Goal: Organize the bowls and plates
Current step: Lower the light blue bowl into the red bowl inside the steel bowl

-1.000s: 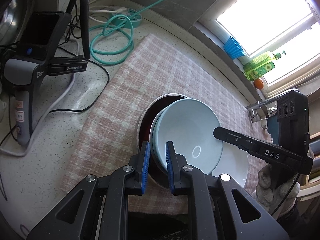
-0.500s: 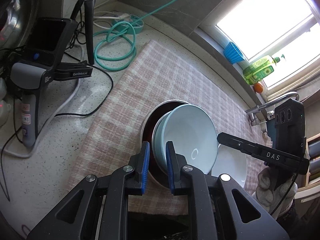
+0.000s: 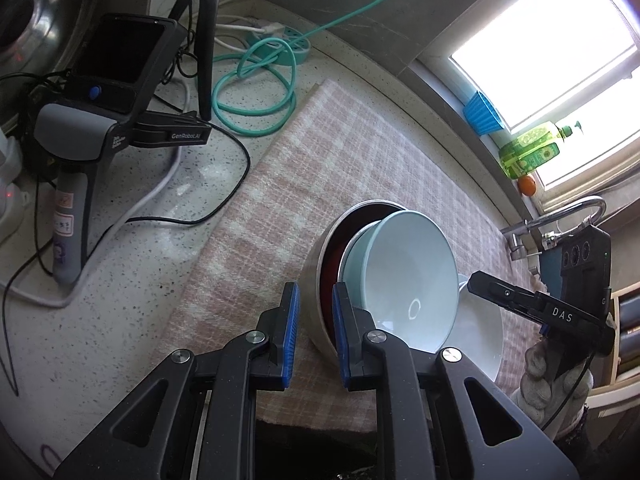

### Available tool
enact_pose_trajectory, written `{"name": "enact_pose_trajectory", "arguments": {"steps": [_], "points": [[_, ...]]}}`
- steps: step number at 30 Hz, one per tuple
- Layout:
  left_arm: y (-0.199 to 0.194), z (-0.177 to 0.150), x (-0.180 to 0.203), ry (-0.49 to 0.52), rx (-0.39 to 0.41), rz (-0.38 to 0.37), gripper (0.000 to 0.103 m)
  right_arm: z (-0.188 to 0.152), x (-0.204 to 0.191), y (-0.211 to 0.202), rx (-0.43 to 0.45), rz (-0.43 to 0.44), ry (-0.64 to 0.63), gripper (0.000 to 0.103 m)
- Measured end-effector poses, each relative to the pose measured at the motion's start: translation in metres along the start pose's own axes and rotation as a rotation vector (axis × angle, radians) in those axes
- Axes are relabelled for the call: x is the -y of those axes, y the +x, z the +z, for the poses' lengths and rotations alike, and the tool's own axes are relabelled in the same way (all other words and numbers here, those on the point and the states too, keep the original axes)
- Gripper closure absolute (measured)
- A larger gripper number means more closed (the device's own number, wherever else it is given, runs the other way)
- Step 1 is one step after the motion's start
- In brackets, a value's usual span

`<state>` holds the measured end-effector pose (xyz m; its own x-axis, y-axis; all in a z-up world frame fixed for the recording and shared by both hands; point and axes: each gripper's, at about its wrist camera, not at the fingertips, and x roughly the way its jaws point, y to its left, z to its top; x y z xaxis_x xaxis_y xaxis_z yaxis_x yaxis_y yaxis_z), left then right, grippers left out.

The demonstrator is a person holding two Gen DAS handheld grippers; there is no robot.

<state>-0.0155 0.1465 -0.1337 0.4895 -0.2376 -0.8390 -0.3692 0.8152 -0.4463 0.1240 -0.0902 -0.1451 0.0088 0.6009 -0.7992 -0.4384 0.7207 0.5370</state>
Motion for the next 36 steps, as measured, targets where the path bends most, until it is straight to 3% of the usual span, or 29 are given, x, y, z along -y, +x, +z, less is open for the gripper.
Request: {"name": "enact_pose_trajectory", "arguments": {"steps": [11, 13, 24, 28, 36], "points": [[0.012, -0.001, -0.002, 0.004, -0.028, 0.004, 0.088, -0.002, -0.002, 0.018, -0.032, 0.004, 0.004, 0.064], [0.015, -0.002, -0.002, 0.007, -0.033, 0.011, 0.088, -0.001, -0.003, 0.021, -0.040, 0.001, -0.002, 0.071], [0.032, -0.003, -0.001, 0.015, -0.061, 0.009, 0.088, 0.000, -0.007, 0.036, -0.067, -0.001, -0.022, 0.082], [0.031, -0.001, -0.001, 0.014, -0.056, 0.005, 0.091, 0.001, -0.009, 0.038, -0.074, 0.011, -0.025, 0.091], [0.029, -0.002, 0.004, 0.023, -0.047, 0.011, 0.094, 0.001, -0.015, 0.037, -0.070, -0.015, -0.049, 0.091]]}}
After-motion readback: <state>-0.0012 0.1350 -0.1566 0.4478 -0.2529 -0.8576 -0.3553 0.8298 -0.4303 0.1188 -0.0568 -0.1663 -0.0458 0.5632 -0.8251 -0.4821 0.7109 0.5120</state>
